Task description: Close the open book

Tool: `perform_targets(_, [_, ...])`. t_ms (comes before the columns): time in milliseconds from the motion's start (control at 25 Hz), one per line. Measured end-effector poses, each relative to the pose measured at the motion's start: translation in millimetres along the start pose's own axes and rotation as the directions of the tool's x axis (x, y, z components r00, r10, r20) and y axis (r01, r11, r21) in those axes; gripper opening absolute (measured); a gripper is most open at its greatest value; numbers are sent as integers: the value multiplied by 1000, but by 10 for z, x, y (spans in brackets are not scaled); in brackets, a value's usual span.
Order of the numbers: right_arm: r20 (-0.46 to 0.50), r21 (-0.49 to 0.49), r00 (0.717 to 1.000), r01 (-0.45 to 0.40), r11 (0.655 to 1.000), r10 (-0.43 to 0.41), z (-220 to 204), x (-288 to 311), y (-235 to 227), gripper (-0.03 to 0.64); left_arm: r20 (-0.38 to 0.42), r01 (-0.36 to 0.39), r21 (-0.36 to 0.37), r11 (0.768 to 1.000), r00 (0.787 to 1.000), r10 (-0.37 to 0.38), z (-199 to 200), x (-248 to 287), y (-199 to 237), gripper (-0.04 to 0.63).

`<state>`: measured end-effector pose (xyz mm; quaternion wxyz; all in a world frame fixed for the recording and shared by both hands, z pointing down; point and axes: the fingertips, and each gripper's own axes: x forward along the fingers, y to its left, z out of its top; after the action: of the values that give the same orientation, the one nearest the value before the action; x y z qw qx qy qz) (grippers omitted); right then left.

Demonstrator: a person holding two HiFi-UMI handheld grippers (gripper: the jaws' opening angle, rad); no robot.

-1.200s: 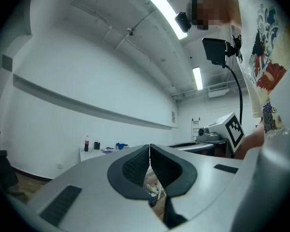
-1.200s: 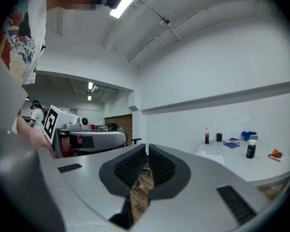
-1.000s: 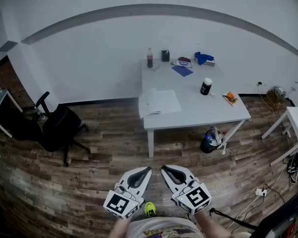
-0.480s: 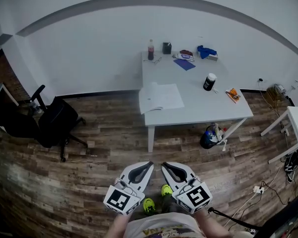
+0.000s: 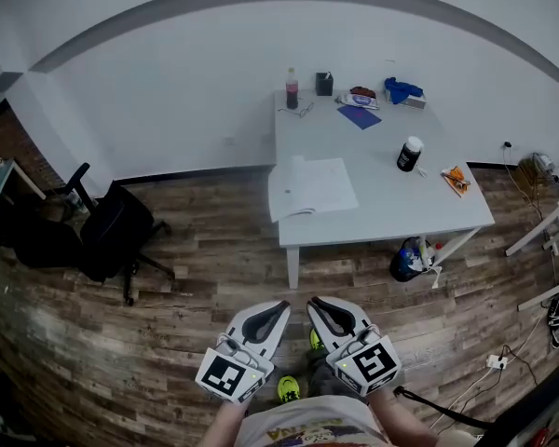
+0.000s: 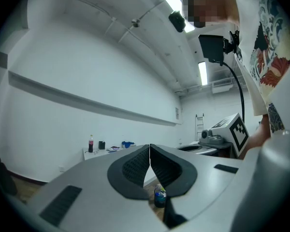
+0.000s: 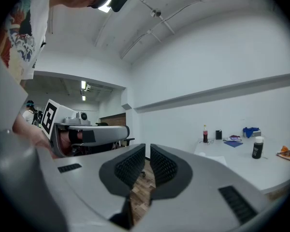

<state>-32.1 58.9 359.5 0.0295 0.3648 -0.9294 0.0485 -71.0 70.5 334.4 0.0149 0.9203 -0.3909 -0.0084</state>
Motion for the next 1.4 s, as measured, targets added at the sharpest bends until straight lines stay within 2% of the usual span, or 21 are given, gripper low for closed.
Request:
perform_targets(280, [-16, 20, 1000, -27, 999, 27, 6, 453, -791, 28, -35, -29, 32, 999, 999, 31, -112, 686, 445, 12])
perform_targets(440, [-25, 30, 998, -50, 998, 51, 44, 675, -1297, 28, -47, -56, 22, 998, 997, 57, -143, 1181, 701, 12])
perform_targets(720, [-22, 4, 994, -111, 994, 111, 183, 1041, -2003, 28, -42, -101, 42, 994, 994, 103, -116, 1958, 1036, 12])
perform_targets(1040, [-25, -6, 987, -158, 987, 157, 195, 1344, -2373, 28, -32, -130, 21, 991, 991, 131, -143, 2411, 1286, 12])
perform_targets(1400, [-40, -14, 981, -192, 981, 192, 274, 1694, -2458, 28, -34, -145, -5, 989, 989, 145, -127, 2557, 1649, 12])
